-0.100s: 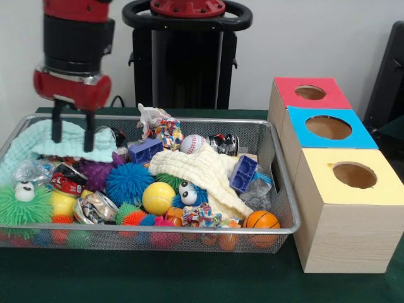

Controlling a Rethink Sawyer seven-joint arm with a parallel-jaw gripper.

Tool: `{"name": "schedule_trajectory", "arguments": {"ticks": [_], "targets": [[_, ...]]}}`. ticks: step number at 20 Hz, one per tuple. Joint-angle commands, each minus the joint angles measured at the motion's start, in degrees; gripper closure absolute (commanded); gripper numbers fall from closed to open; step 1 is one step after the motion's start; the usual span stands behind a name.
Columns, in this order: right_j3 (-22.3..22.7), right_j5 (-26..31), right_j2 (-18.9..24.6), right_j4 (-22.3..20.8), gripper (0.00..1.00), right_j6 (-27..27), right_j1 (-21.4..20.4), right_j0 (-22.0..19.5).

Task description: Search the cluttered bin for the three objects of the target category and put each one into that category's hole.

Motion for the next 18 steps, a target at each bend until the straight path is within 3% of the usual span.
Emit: {"name": "schedule_trajectory", "arguments": {"ticks": [1,5,13,18], "targets": [[1.2,1.6,11.5,-4.2,0.00,-20.1,-3.3,-5.3],[1.8,0.3,11.5,-7.0,0.00,-18.0,-2.6,-5.7],[-0.6,-3.1,6.1,-15.0,0.00,-9.6,0.2,-0.4],[-1.4,-2.9,6.2,-15.5,0.00,-7.2,2.4,-0.4]]}}
